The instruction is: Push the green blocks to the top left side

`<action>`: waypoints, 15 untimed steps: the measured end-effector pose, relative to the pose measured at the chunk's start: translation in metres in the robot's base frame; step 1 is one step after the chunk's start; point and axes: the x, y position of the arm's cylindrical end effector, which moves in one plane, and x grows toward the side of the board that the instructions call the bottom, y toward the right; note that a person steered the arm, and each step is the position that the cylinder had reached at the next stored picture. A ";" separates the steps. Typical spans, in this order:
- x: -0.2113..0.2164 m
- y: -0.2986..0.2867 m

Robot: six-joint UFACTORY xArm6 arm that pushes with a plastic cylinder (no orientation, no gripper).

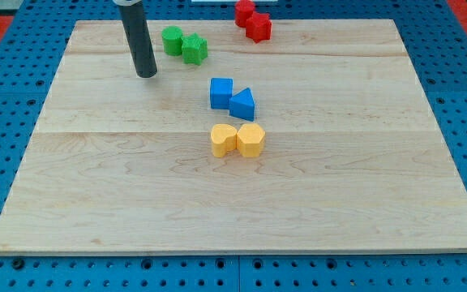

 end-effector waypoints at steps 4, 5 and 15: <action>0.004 0.041; 0.004 0.048; -0.129 0.251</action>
